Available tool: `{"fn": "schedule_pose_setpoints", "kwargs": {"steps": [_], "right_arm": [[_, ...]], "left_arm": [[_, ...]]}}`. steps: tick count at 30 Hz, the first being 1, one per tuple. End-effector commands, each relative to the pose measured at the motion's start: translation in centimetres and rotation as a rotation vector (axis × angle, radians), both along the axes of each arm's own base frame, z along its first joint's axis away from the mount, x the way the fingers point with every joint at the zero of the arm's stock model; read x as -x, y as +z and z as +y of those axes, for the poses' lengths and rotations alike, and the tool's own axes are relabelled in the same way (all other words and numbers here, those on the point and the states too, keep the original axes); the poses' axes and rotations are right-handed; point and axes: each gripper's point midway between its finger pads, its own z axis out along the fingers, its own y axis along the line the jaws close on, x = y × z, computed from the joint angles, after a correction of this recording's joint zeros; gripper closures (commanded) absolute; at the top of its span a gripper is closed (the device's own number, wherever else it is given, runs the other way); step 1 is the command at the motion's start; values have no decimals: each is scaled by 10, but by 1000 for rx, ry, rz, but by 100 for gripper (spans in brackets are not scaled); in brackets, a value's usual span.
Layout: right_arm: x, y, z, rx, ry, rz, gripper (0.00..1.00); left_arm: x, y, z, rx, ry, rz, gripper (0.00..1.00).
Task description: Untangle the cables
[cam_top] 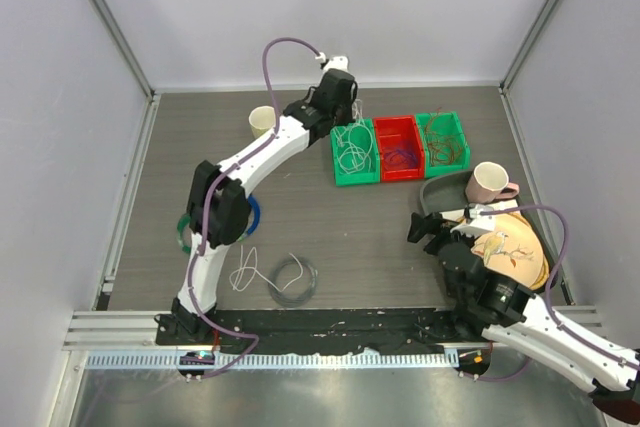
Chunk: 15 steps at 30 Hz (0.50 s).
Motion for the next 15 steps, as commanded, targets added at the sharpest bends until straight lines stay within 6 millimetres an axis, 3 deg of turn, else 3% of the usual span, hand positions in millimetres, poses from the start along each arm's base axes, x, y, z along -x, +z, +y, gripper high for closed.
{"fn": "schedule_pose_setpoints", "kwargs": {"steps": [1,6,11,15], "right_arm": [[-4,8,-1,-22,-43,-17,11],[-5,5,-2,-10,-51,-9,11],[-5,5,-1,-10,-51,-8,11],[-5,5,-1,-11,-49,-7,11]], "left_arm": [[-1,-8,-9,37,21,26,100],[10,-43,-14,60,16,109,100],[14,-82,2,-4,88,159,100],[16,-99,0,-30,70,197,92]]}}
